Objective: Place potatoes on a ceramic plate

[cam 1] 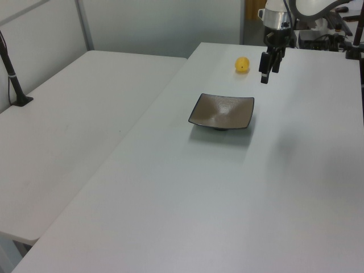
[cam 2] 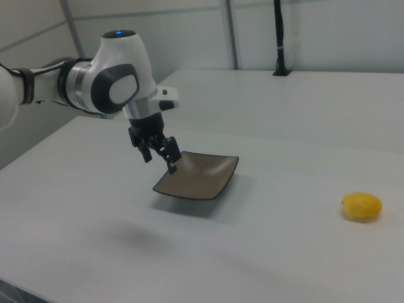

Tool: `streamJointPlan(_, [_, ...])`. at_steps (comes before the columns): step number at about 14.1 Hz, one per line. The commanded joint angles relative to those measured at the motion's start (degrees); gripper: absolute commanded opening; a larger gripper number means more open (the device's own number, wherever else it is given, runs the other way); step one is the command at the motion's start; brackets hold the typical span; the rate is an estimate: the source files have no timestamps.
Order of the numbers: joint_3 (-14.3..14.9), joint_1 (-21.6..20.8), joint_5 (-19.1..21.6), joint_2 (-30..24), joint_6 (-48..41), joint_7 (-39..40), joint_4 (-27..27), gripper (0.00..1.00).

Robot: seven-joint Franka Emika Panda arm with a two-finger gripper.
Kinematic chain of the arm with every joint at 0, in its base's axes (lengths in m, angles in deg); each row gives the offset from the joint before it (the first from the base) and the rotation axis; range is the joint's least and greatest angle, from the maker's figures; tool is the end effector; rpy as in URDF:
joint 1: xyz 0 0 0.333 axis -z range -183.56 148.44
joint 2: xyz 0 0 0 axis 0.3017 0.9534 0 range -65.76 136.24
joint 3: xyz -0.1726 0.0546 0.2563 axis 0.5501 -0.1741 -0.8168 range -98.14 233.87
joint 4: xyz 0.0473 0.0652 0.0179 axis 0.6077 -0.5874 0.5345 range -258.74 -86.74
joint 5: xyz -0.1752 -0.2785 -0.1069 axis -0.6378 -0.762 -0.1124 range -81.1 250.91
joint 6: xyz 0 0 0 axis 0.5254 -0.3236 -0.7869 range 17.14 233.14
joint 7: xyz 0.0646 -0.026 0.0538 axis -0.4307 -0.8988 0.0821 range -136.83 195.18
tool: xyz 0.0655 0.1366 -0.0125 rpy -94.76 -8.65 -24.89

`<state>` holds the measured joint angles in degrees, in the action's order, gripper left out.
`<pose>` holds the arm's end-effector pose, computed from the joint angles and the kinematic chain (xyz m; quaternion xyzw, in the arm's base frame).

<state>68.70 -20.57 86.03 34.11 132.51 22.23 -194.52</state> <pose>0.5171 0.0216 0.4610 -0.9984 0.0453 -0.0316 0.0117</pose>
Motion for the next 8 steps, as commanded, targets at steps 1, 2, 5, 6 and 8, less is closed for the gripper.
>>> streamJointPlan(1, [0.1,0.7,0.2,0.0,0.5,1.6,0.3,1.00])
streamJointPlan(2, [0.1,0.7,0.2,0.0,0.5,1.5,0.3,1.00])
streamJointPlan(5, [0.1,0.7,0.2,0.0,0.5,1.5,0.4,1.00])
streamJointPlan(6, [0.1,0.7,0.2,0.0,0.5,1.4,0.4,1.00])
streamJointPlan(8, [0.1,0.7,0.2,0.0,0.8,1.2,0.4,1.00])
